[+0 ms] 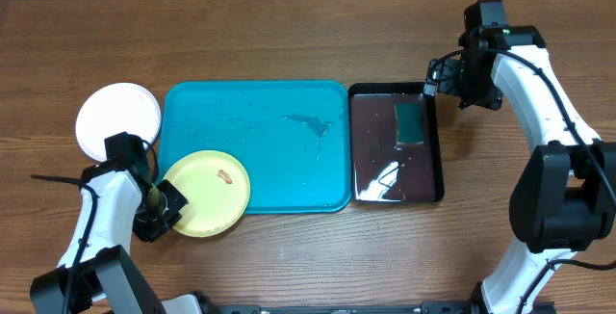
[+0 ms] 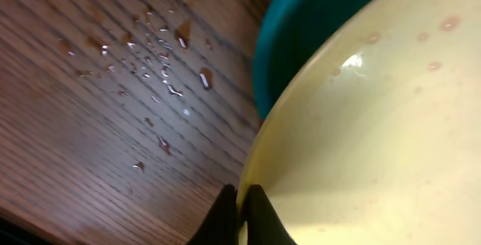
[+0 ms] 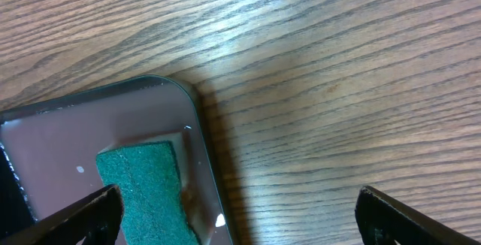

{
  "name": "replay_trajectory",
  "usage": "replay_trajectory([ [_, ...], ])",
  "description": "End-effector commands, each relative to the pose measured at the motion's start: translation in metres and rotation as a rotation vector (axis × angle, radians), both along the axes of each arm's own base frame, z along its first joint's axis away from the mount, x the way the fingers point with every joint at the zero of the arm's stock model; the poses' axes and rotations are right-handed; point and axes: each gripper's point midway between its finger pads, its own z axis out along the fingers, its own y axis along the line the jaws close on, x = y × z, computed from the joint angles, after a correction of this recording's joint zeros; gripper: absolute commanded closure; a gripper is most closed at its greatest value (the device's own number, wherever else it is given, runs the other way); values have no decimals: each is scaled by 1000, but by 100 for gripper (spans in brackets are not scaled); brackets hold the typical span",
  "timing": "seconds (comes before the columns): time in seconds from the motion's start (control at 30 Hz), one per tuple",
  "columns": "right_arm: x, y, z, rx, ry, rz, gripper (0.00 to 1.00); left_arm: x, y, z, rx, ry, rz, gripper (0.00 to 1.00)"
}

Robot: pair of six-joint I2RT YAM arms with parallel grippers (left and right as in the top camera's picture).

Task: Clean dirty plates on tray and stack at the side
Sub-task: 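Slide the yellow plate right to the teal tray's center with left gripper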

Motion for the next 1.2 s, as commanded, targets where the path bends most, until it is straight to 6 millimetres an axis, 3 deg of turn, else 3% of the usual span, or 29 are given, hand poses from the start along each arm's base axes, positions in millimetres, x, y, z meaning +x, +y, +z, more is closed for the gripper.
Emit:
replay_trajectory([
  [0.0,6,-1,13,0,-39,-8,0,7,-3,3,-35,-21,-39,96],
  [0.13,6,-1,13,0,-39,-8,0,28,-16,21,-126,-99,-101,96],
  [0.23,6,-1,13,0,-39,-8,0,56,-37,44,-264,-231,-222,96],
  [0.37,6,-1,13,0,-39,-8,0,72,-44,56,-290,-296,-257,96],
  [0.67,6,-1,13,0,-38,-8,0,96,-71,58,-258,-355,-366,96],
  [0.8,6,-1,13,0,-39,-8,0,106,-82,56,-187,-349,-332,96],
  [0.87,6,-1,13,0,-39,-8,0,115,-100,57,-184,-373,-337,96],
  [1.17,6,-1,13,0,-39,-8,0,123,-138,39,-197,-343,-348,96],
])
